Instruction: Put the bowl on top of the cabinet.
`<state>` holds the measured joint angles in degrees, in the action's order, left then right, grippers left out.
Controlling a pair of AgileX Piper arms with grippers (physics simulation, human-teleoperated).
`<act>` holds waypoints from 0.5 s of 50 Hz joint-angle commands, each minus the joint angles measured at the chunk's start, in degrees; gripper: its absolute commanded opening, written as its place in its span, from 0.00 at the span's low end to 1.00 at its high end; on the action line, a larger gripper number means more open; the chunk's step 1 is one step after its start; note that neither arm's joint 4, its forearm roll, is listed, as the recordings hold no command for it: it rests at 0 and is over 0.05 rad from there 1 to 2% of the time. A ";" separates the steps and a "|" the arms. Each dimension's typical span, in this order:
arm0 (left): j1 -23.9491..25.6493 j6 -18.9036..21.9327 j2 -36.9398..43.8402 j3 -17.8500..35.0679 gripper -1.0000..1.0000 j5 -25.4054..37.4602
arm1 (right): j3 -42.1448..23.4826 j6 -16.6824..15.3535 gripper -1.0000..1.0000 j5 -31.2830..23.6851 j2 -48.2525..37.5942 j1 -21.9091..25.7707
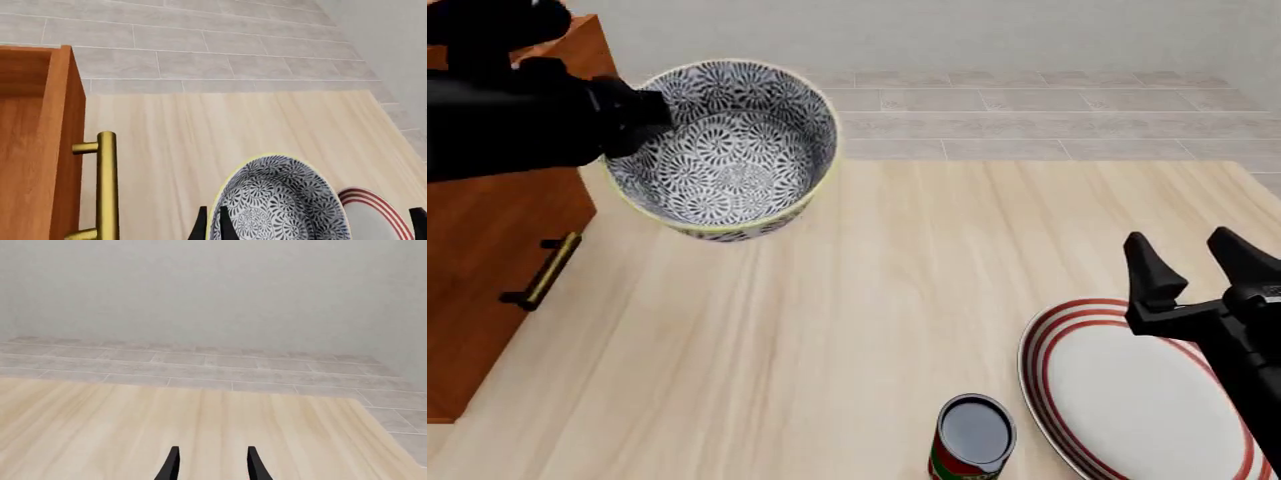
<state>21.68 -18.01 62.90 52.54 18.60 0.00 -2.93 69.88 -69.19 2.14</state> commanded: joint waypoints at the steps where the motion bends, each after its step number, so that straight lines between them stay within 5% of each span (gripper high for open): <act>1: -2.02 0.83 -2.65 4.98 0.00 5.15 | 0.00 0.20 1.00 0.01 0.02 0.03; 25: -8.51 -2.15 -4.47 15.26 0.00 13.85 | 0.00 0.50 1.00 0.01 -0.19 0.10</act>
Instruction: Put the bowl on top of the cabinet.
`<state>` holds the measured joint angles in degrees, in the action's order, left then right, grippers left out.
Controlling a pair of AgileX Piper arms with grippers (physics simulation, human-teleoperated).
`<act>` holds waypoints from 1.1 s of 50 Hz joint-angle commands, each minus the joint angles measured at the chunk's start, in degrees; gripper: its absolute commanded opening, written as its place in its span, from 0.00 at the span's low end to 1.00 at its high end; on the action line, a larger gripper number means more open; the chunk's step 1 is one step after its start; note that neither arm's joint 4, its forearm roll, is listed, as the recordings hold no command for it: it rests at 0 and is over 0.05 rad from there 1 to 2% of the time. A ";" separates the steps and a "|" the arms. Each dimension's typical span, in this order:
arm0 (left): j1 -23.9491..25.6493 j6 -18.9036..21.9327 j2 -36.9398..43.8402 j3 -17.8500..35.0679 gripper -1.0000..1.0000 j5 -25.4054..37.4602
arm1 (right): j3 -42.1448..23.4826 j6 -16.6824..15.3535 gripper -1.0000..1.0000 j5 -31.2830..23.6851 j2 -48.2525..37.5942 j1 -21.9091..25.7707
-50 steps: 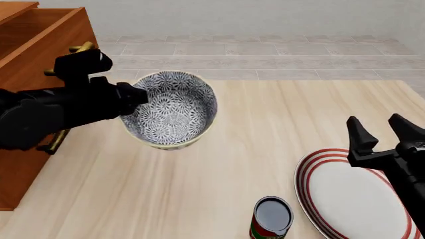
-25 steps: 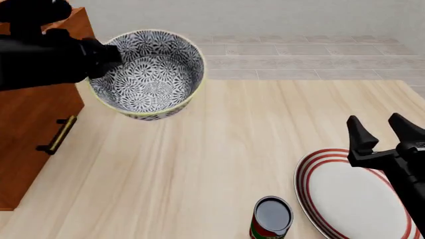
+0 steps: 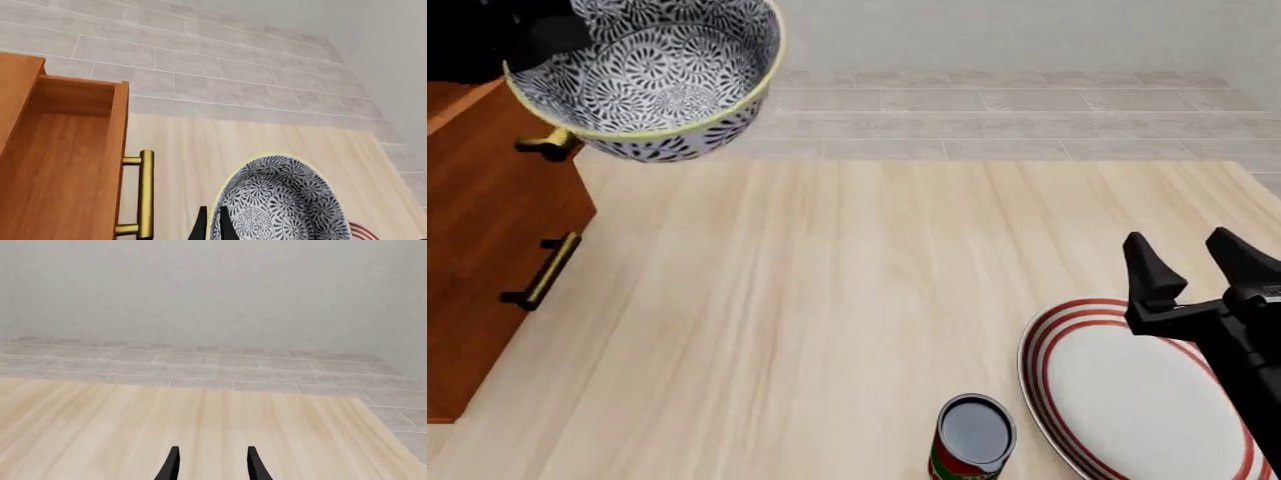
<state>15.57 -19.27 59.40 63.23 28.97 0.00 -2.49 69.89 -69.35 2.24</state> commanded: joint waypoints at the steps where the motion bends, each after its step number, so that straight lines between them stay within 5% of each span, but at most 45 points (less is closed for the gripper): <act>1: -3.07 -1.15 -1.07 4.82 0.00 3.61 | 0.00 0.06 1.00 0.00 -0.02 0.01; 55: -29.63 -9.25 0.33 16.39 0.00 14.58 | 0.00 -0.01 1.00 0.00 -0.39 0.53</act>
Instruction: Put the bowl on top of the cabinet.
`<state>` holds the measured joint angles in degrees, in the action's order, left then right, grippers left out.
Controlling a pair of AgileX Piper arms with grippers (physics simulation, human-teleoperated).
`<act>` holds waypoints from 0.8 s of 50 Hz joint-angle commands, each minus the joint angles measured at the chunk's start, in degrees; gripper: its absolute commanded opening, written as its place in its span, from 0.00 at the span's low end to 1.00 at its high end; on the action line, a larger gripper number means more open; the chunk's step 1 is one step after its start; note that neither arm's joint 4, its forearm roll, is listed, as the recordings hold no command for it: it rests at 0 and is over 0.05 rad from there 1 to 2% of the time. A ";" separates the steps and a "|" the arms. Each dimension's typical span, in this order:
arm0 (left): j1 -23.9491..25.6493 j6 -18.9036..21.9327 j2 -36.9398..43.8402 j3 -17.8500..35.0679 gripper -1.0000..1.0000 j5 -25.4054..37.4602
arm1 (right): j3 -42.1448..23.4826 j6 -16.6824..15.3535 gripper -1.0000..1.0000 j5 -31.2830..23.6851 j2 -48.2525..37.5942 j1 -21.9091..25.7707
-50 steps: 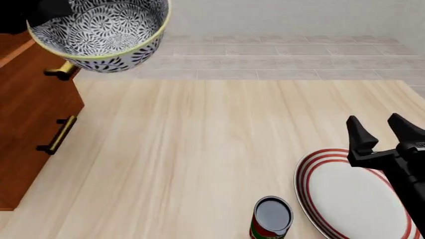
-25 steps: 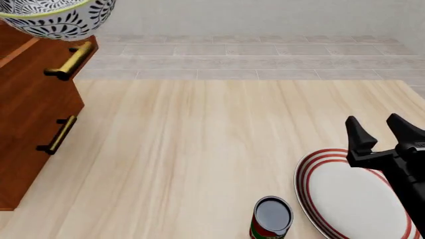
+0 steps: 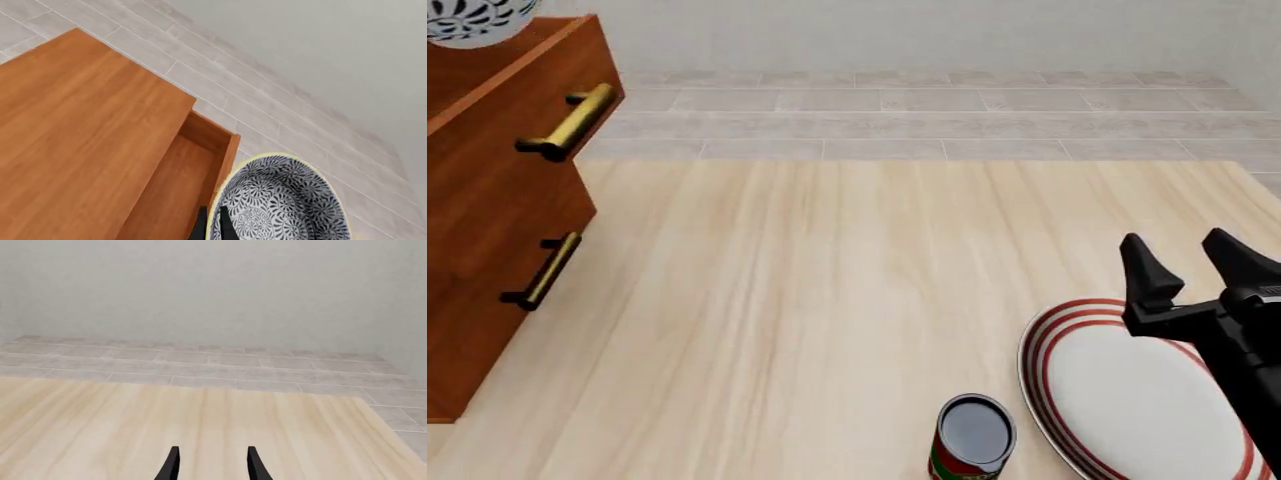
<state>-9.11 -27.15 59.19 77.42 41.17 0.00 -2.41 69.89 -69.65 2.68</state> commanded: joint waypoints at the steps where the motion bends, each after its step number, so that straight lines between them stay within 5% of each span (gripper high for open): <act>1: -5.35 -1.57 0.39 2.52 0.00 2.52 | 0.00 -0.08 1.00 0.01 -0.12 0.05; 20: -13.76 -9.63 -0.04 1.85 0.00 3.75 | 0.00 -0.27 1.00 0.01 0.04 0.28; 40: -17.45 -11.55 0.31 1.56 0.00 3.33 | 0.00 -0.17 1.00 0.01 0.03 0.19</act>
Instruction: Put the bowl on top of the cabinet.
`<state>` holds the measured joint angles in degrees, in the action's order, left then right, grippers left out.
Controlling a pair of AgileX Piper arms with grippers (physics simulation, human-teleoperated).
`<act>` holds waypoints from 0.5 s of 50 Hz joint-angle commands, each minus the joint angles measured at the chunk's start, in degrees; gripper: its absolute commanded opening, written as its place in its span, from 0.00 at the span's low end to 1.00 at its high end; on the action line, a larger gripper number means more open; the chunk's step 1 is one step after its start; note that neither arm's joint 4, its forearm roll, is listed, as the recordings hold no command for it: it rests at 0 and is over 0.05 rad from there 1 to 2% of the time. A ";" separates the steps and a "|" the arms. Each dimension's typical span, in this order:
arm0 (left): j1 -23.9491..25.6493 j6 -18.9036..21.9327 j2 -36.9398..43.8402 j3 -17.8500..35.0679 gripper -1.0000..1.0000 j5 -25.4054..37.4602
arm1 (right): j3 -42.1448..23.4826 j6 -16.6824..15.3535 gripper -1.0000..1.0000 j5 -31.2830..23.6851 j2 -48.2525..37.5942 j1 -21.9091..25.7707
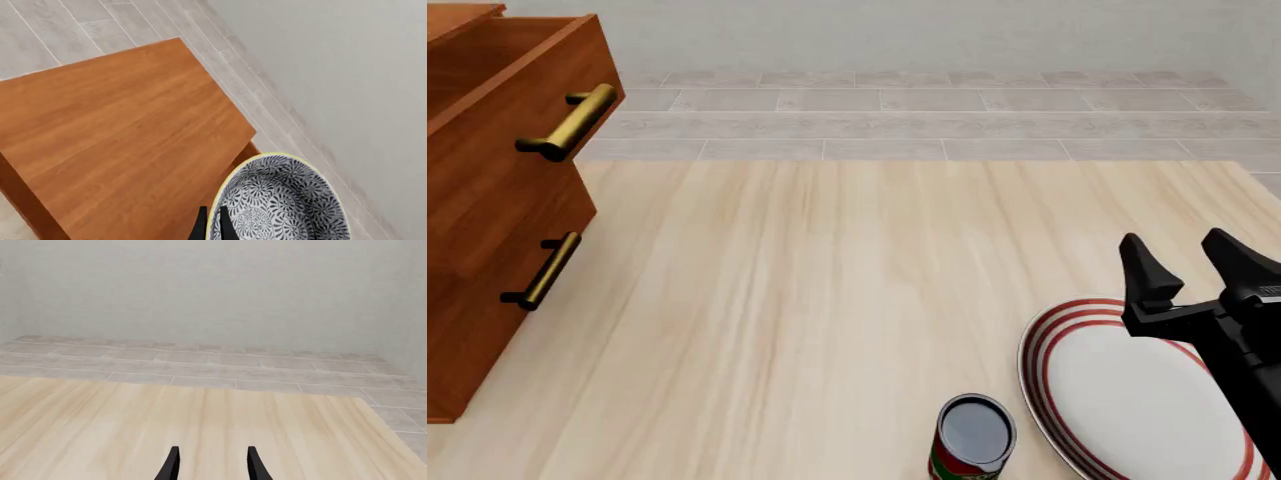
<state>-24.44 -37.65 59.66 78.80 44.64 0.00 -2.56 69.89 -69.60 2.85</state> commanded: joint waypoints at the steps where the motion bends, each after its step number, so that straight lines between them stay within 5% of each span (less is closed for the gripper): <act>1: -2.24 -1.19 -0.24 0.17 0.00 -0.16 | 0.00 -0.03 1.00 0.00 -0.03 0.04; 25: -8.59 1.44 1.00 4.91 0.00 2.63 | 0.00 -0.27 1.00 0.00 -0.15 0.26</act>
<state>-30.36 -38.39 60.04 80.87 46.06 0.00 -2.82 69.89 -69.68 3.08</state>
